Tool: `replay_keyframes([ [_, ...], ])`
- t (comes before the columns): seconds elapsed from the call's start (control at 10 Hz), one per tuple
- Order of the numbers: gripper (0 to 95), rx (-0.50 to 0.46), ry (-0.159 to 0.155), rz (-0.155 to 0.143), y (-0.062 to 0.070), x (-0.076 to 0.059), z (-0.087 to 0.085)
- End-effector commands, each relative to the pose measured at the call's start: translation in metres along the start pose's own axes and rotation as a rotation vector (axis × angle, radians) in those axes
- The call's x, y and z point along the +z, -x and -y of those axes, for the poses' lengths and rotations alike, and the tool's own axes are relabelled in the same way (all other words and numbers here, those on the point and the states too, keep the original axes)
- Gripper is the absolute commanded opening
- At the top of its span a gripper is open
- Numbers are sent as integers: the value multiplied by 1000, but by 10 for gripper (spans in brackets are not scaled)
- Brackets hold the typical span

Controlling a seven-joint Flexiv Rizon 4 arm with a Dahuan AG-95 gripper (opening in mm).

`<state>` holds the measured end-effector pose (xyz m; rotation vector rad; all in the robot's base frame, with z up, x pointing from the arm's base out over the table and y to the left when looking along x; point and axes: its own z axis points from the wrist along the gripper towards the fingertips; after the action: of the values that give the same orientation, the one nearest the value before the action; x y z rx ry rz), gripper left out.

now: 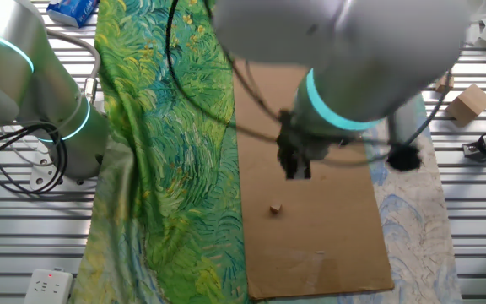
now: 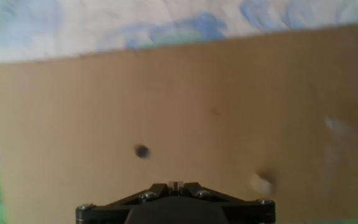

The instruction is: Grab the block and place it at the designated location

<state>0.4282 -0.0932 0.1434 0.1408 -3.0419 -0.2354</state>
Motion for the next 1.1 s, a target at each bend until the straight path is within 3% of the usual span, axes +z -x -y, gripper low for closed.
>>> replay_keyframes([
  [0.1,0,18,29,132,-4,20,-5],
  [0.4,0,7,16,113,-4,15,1],
  [1.1,0,13,16,113,-3,17,-1],
])
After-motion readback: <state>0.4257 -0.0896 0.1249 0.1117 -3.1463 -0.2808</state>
